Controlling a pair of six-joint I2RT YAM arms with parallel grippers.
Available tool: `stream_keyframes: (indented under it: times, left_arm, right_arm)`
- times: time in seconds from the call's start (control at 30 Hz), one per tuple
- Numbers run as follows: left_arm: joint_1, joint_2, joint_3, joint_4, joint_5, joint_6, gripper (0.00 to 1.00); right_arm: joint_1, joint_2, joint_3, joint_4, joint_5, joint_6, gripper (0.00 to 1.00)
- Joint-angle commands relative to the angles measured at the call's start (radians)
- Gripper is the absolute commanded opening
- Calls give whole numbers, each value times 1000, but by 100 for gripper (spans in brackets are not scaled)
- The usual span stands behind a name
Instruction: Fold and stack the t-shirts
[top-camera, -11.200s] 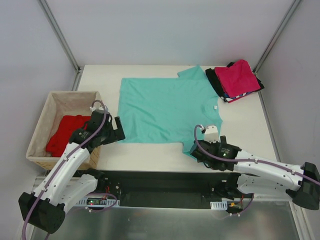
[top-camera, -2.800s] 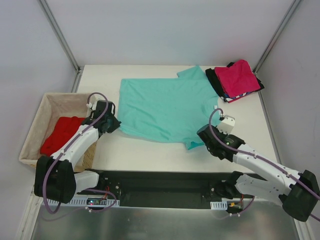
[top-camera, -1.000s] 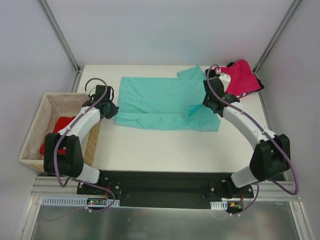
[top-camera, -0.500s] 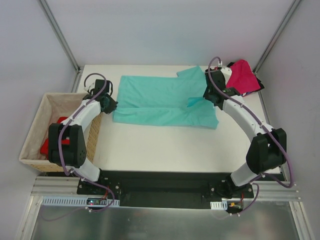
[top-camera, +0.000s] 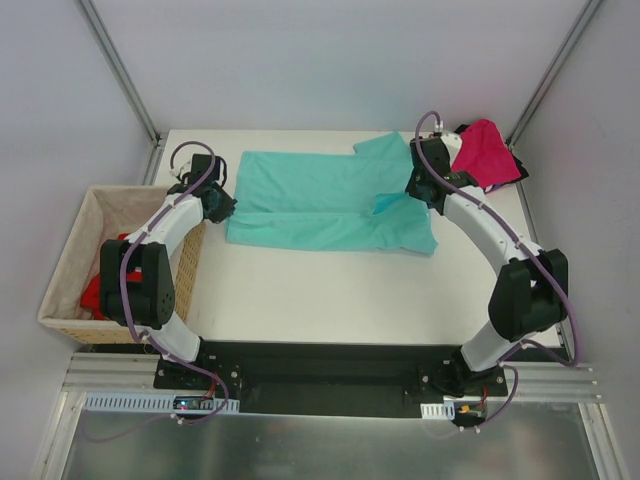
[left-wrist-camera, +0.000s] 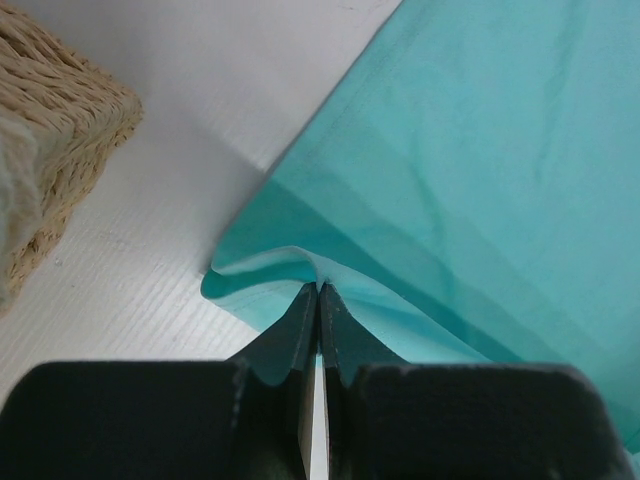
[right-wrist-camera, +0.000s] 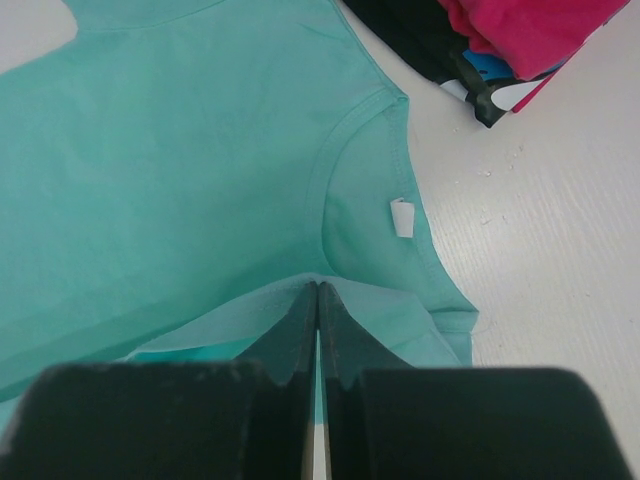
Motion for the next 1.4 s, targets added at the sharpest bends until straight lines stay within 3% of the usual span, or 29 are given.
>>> stream_keyframes:
  times: [0.0, 0.97, 1.03, 1.07, 1.1, 1.17, 1.2, 1.23, 1.3, 1.33, 1.37]
  left_arm:
    - [4, 10, 48, -8, -2, 29, 0]
    - [4, 210, 143, -10, -15, 34, 0]
    - [4, 214, 154, -7, -19, 34, 0]
    - [4, 217, 157, -5, -28, 37, 3]
    - [4, 219, 160, -2, -35, 38, 17]
    - [4, 222, 174, 16, -41, 58, 40]
    - [4, 224, 181, 20, -47, 64, 52]
    - [4, 230, 200, 23, -50, 73, 72]
    - [4, 236, 217, 23, -56, 89, 87]
    - [4, 237, 227, 23, -59, 92, 99]
    - [4, 236, 232, 23, -61, 95, 99]
  right_arm:
    - [-4, 8, 1, 19, -3, -6, 1]
    - [-17, 237, 105, 33, -24, -16, 1]
    - [-17, 255, 128, 33, -29, -19, 9]
    - [-18, 269, 136, 35, -29, -23, 14]
    - [-20, 280, 153, 35, -27, -25, 24]
    - [-18, 294, 168, 36, -18, -36, 33]
    - [-20, 306, 180, 39, -18, -40, 44]
    - [-18, 309, 183, 53, -15, -45, 50]
    - [-21, 311, 193, 61, -4, -55, 65]
    - [-20, 309, 200, 62, 0, -57, 70]
    - [-21, 304, 202, 64, 11, -59, 75]
